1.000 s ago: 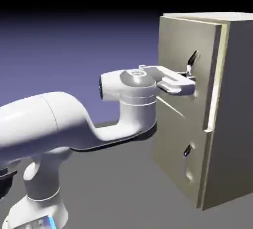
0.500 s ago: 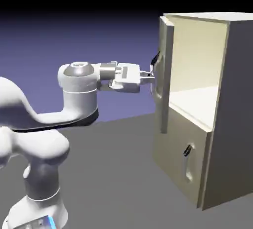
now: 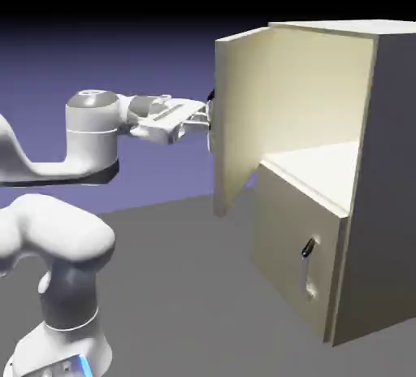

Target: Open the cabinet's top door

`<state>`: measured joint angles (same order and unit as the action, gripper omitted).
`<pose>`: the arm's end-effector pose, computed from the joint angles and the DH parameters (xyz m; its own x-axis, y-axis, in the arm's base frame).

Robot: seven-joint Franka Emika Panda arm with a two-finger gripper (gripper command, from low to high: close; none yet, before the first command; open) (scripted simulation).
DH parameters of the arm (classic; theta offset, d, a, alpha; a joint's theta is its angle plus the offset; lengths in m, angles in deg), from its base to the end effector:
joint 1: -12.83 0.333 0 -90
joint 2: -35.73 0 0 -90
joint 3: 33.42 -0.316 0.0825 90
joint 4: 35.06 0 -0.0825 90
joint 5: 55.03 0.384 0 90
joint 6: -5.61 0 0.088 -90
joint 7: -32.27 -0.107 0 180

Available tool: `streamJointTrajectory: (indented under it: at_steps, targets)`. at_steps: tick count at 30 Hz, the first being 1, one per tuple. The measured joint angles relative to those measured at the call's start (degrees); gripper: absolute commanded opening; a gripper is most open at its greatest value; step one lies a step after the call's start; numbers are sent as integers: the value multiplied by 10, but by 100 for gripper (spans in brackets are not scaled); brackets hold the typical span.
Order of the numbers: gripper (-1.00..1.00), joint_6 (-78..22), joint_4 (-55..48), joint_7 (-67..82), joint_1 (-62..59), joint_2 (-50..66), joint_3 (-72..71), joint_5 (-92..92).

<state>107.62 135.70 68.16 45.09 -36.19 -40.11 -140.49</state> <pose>0.2220 0.0716 0.5166 0.4956 0.5046 -0.7070 0.4956 0.5041 0.7072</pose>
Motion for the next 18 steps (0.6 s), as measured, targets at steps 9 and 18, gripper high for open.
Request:
streamJointTrajectory:
  at_steps: [9, 18]
  targets:
    - [-100, -170, -102, -65, -29, 153, -186, 186]
    - [-100, -354, -274, -140, -141, 340, -352, 312]
